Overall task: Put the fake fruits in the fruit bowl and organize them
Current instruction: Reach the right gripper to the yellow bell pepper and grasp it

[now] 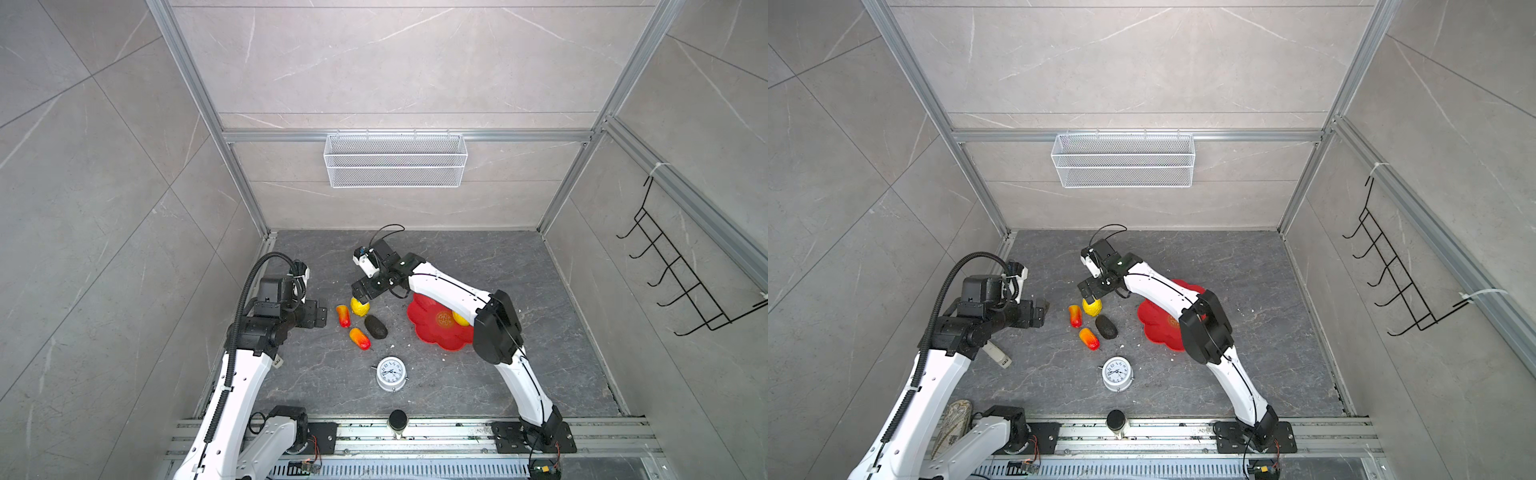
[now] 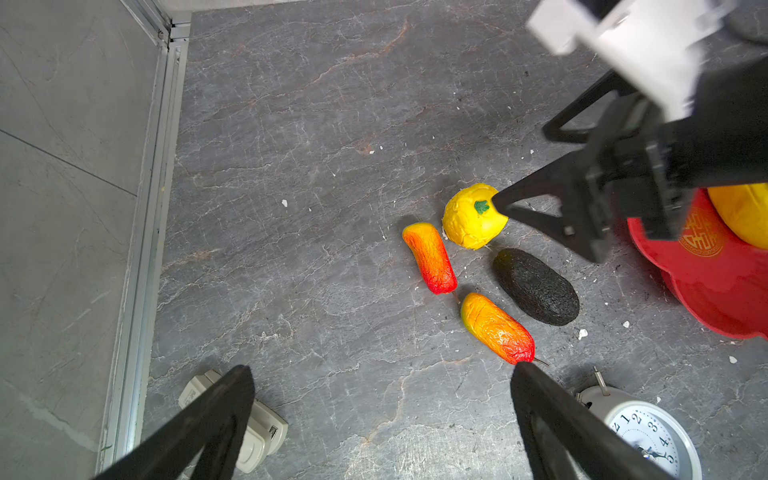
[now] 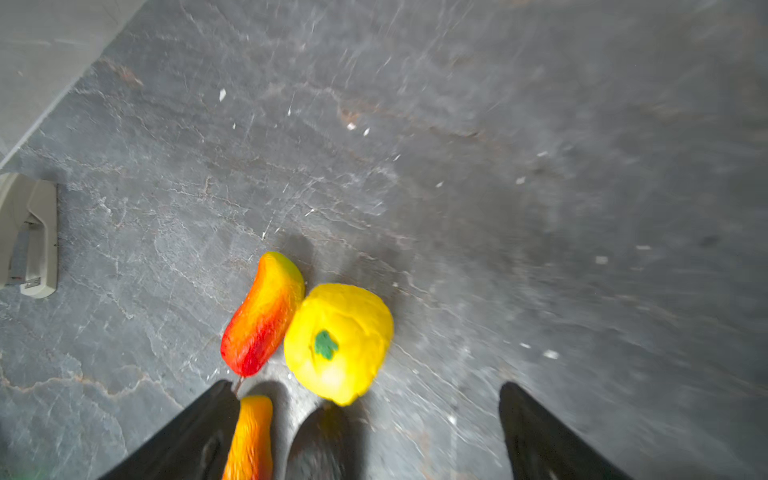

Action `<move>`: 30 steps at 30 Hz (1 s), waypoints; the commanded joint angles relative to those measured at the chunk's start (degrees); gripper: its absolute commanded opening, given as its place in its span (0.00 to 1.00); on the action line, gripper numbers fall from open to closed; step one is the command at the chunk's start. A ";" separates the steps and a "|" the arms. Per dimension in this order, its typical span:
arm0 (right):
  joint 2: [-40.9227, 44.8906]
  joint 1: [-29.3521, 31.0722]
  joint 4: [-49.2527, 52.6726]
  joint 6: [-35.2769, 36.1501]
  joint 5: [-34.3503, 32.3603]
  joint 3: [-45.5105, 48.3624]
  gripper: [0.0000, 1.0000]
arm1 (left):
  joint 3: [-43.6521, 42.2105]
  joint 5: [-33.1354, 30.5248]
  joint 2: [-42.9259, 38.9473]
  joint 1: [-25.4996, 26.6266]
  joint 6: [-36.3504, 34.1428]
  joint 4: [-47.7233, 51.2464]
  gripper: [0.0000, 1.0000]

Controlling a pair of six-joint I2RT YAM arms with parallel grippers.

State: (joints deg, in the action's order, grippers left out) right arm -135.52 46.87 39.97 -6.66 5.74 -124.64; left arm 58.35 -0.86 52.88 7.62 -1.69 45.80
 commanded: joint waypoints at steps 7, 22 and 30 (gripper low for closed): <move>-9.49 0.94 5.90 -2.68 -0.39 -10.33 0.89 | 0.34 1.02 -1.10 -0.32 -0.64 -0.64 1.00; -11.95 0.92 8.63 -2.74 -0.08 -13.18 0.47 | 0.32 0.75 -1.21 -0.39 -0.78 -0.47 1.00; 3.32 0.34 9.98 2.61 -5.72 -5.84 0.29 | 0.26 0.84 -1.01 -0.41 -0.82 -0.37 1.00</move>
State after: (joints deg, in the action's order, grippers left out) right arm -142.63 47.44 48.21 -7.09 3.38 -133.23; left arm 58.35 -0.89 52.51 7.46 -1.72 45.82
